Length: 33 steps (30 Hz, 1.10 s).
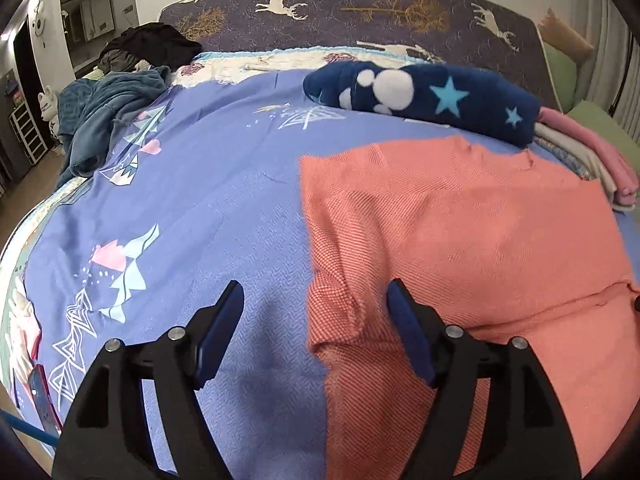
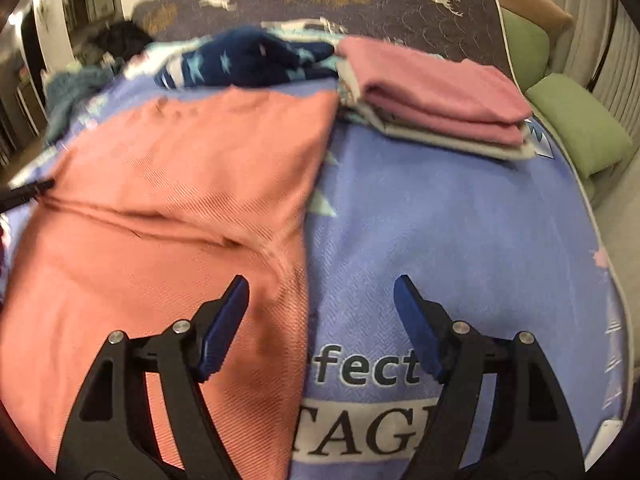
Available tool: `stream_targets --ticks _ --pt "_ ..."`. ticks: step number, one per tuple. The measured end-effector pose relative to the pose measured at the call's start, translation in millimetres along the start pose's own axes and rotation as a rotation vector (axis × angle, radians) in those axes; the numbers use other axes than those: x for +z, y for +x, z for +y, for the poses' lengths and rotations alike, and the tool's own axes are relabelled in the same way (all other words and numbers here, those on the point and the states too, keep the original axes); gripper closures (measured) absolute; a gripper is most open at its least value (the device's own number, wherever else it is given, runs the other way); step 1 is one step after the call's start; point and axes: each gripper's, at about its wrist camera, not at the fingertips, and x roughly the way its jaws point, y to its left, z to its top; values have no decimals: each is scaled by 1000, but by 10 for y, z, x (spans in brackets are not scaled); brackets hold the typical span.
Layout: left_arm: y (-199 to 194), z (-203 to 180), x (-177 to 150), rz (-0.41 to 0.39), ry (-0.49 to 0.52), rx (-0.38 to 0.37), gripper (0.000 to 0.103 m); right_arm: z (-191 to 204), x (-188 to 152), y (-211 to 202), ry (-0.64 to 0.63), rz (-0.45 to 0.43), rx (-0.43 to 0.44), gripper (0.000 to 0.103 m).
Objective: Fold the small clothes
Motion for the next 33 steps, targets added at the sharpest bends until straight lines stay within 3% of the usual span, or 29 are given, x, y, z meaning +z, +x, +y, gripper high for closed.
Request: stream_targets --ticks 3,5,10,11,12,15,16,17,18,21,22,24,25,28,31,33 --pt "-122 -21 42 -35 -30 -80 29 9 102 -141 11 -51 86 27" --pt "-134 -63 96 -44 -30 -96 29 42 236 -111 13 -52 91 27" --pt "234 -93 191 17 -31 -11 29 -98 605 286 109 -24 146 27" --pt "343 -74 171 42 -30 22 24 -202 691 451 161 -9 159 27" --pt "425 -42 137 54 -47 17 16 -268 728 544 190 -1 167 27" --pt "459 84 129 66 -117 -30 13 -465 838 835 315 5 225 29" --pt "467 91 124 68 -122 -31 12 -462 869 896 321 -9 227 37" --pt "466 89 122 68 -123 -30 12 -403 893 927 276 -9 187 80" --pt "462 84 118 66 -119 -26 12 -339 908 956 226 3 128 99" --pt "451 58 104 55 -106 -7 12 -338 861 983 188 -11 15 103" --pt "447 60 107 55 -105 -6 12 -387 863 989 197 -11 -64 103" --pt "441 63 115 53 -102 0 12 -496 866 966 220 -16 -88 103" --pt "426 58 118 48 -97 10 12 -533 856 929 232 -16 -58 103" --pt "299 -3 102 16 -69 42 19 -544 721 688 237 -22 16 89" --pt "39 -57 26 -21 -38 -15 20 -378 404 271 168 -43 165 85" --pt "-130 -118 -66 -27 13 -41 20 -224 243 106 92 -41 204 68"
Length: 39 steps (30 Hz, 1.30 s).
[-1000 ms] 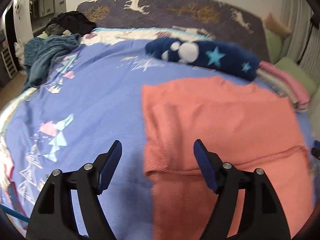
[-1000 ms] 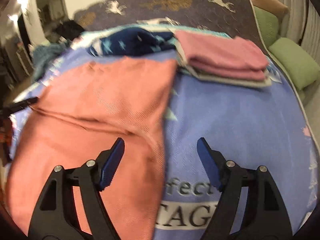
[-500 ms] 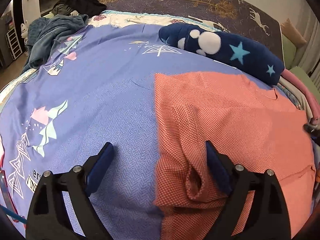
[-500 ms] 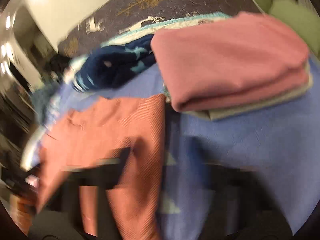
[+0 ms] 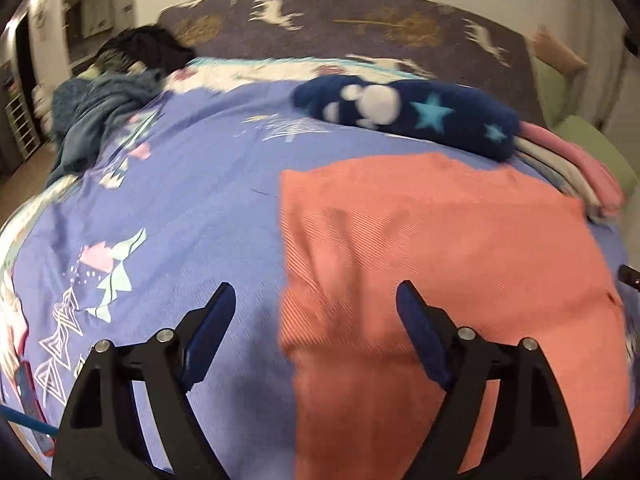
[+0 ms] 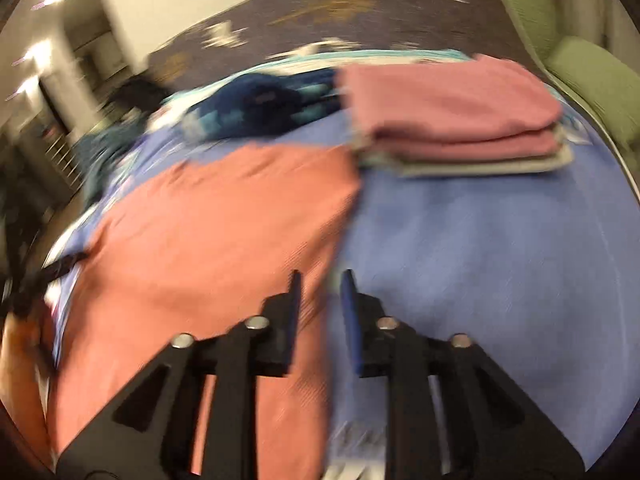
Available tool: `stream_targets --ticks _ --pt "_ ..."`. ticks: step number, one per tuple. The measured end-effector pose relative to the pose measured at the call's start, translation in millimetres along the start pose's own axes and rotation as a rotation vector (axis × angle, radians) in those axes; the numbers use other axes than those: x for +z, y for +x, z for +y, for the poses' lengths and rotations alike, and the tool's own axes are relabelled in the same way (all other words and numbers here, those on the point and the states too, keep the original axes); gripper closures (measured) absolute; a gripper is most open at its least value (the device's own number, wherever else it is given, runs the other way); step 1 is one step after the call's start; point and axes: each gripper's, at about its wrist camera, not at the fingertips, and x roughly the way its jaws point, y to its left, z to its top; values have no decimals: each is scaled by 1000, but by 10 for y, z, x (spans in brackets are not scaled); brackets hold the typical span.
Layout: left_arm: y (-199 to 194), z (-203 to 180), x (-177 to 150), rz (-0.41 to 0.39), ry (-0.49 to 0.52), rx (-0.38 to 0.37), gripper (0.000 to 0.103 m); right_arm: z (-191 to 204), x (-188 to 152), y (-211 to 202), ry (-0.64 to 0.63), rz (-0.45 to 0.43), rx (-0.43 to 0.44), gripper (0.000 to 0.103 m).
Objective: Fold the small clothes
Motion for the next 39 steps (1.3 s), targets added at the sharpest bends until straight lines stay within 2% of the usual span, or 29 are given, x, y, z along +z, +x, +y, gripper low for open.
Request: stream_targets --ticks 1,2,3,5,6,8,11,13,16,19,21,23,26,28,32,37,39 --pt "-52 -51 -66 12 41 11 20 64 -75 -28 -38 14 -22 65" --pt "-62 -83 -116 25 75 28 20 116 -157 19 -78 47 -96 64" --pt "-53 -152 -227 54 154 88 20 91 -242 100 -96 85 -164 64" --pt "-68 -212 -397 67 250 169 20 -35 -324 74 -46 52 -127 64" --pt "-136 -201 -433 59 251 164 23 -81 -339 8 5 51 -113 64" --pt "-310 -137 -519 70 240 131 26 -125 -378 -157 75 40 -88 63" --pt "-560 -16 -630 43 224 106 28 -77 -525 -397 67 17 -66 63" --pt "-782 115 -691 13 171 76 33 -45 -635 -509 65 10 -40 62" --pt "-1170 342 -689 -72 64 44 35 -24 -757 -715 68 -5 -13 58" --pt "-1560 515 -637 -175 -12 66 35 39 -898 -934 57 -25 -10 53" --pt "-1762 596 -637 -209 -47 48 34 73 -947 -1039 63 -30 9 51" --pt "-1867 615 -684 -196 -55 0 33 102 -1009 -1118 71 -33 35 51" --pt "-1907 510 -931 -148 4 -36 32 176 -1160 -1254 73 -36 76 51" --pt "-1889 478 -1128 -118 17 -49 28 209 -1264 -1317 78 -32 98 51" --pt "-1811 431 -1671 -58 -36 -125 27 277 -1566 -1461 107 -8 143 51" --pt "-1694 414 -2198 -10 -114 -218 26 290 -1960 -1601 135 38 162 49" --pt "-1745 389 -2322 -49 -107 -211 25 266 -2107 -1649 156 60 172 49"
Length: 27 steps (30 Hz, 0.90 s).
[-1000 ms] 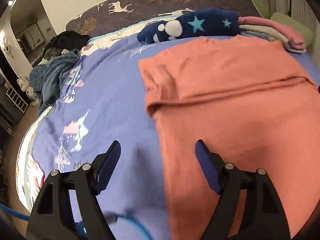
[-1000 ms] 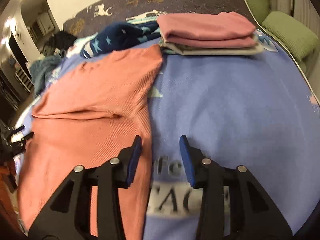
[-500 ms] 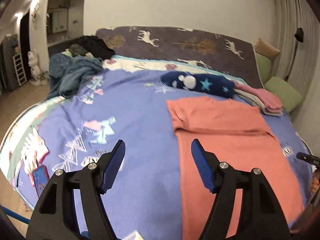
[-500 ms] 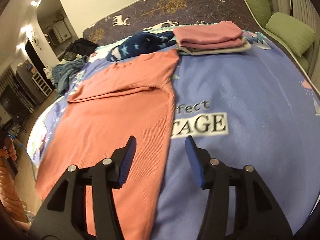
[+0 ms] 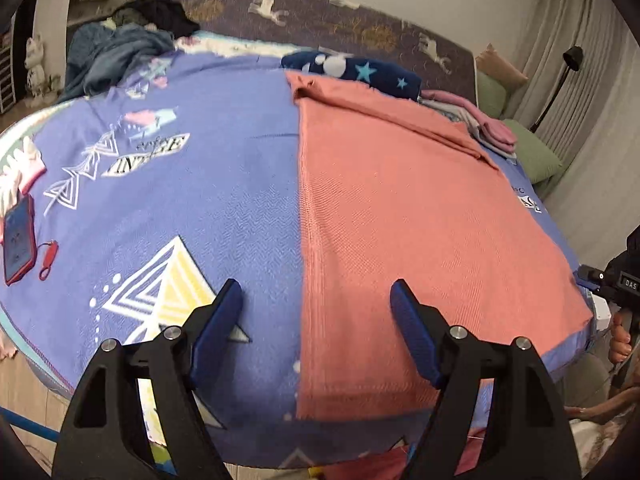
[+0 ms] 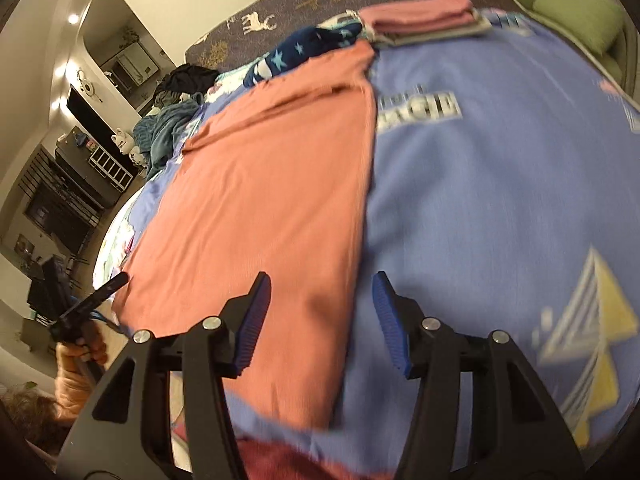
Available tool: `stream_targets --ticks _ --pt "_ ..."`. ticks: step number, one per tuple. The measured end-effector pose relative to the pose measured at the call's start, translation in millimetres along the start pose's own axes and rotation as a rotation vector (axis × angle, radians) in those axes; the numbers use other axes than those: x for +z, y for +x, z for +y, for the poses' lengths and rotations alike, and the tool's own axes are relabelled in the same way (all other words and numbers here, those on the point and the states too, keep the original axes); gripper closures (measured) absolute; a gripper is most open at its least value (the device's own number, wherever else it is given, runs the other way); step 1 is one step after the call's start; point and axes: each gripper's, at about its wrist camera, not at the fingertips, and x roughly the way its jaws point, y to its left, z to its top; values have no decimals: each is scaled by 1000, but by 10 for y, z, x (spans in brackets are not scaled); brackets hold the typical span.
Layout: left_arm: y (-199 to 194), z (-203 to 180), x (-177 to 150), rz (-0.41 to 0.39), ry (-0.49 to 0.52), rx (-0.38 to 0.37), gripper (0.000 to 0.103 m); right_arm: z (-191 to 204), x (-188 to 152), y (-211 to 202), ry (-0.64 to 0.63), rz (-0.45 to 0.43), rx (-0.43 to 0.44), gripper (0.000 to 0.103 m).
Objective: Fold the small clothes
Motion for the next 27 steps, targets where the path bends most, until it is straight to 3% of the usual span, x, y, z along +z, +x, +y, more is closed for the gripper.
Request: stream_targets --ticks 7,13,18,19,20,23,24,25,26,27 --pt "-141 -64 -158 25 37 -48 20 -96 -332 -179 63 11 53 45" --pt "-132 21 -131 42 -30 -103 18 -34 -331 -124 65 26 60 39" --pt "-176 -45 -206 41 17 -95 21 9 -351 -158 34 56 77 39" --pt "-172 -37 -199 39 14 -98 24 -7 -345 -145 38 58 81 39" --pt "-157 -34 -170 36 6 -112 36 -27 -319 -109 55 58 88 39" --pt "-37 -26 -70 66 -33 -181 96 -42 -211 18 79 52 122 37" --pt "-2 -20 -57 74 -46 -188 97 -44 -190 47 81 50 127 44" --pt "11 -23 -44 70 -53 -192 97 -41 -161 72 83 44 127 57" --pt "-3 -28 -34 61 -58 -200 98 -46 -144 94 91 54 141 102" --pt "-61 -23 -15 39 -73 -217 98 -67 -139 107 116 62 156 100"
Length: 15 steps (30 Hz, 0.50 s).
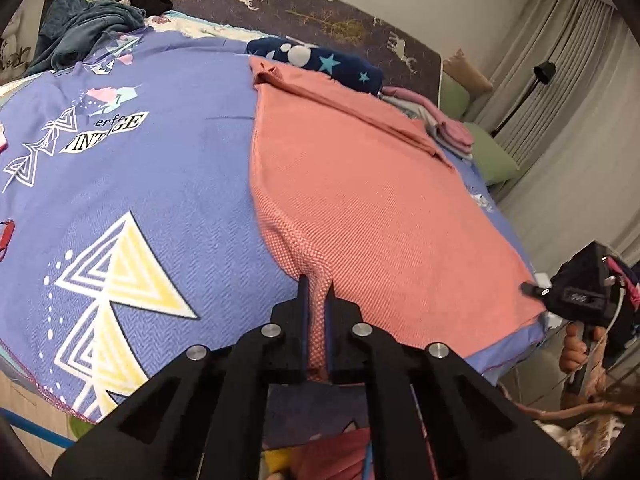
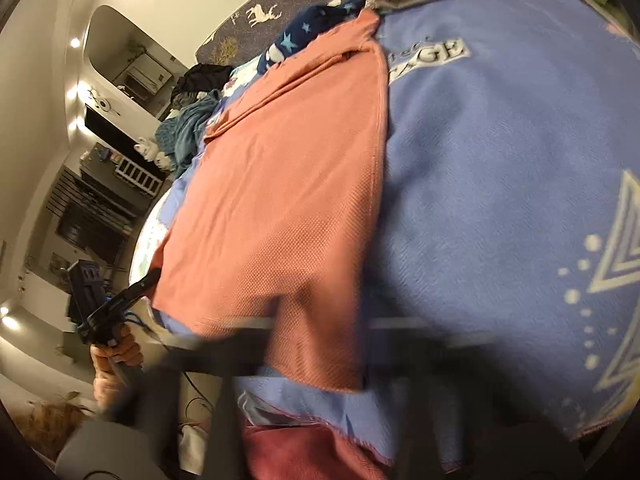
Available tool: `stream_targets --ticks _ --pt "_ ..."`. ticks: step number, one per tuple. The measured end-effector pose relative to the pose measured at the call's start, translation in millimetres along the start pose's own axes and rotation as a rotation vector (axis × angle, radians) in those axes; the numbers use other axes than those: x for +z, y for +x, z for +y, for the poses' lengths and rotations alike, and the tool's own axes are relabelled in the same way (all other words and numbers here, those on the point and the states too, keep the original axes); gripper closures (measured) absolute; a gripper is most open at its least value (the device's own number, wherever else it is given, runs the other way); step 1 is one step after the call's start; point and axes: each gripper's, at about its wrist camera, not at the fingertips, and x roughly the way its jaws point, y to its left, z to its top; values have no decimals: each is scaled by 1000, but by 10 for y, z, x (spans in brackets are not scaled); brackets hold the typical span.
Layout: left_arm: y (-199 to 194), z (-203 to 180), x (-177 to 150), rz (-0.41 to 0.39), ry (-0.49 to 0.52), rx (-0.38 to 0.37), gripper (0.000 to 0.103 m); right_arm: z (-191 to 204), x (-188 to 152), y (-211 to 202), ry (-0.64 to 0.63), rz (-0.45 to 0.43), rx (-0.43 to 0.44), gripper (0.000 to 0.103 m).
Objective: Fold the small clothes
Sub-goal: 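Grasp the sweater hem with the left gripper and lift it toward the collar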
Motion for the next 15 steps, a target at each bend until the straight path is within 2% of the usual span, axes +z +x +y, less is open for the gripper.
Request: stream_targets --ticks 1,5,7,10,12,15 --pt "-55 -1 16 -19 -10 -14 98 -36 9 -51 44 -25 35 100" --pt "-496 -119 109 -133 -13 -100 99 84 77 -510 62 -156 160 100" --pt "-686 -265 135 -181 24 -106 99 239 89 -796 12 -224 174 100" --pt "-1082 -523 85 -269 73 -161 99 467 -1 -1196 -72 -310 196 100" --pt "-1288 -631 34 -311 106 -173 99 632 -111 -1484 -154 -372 171 100" --pt "-1346 -726 5 -319 137 -150 98 725 -148 -1530 -206 -379 69 100"
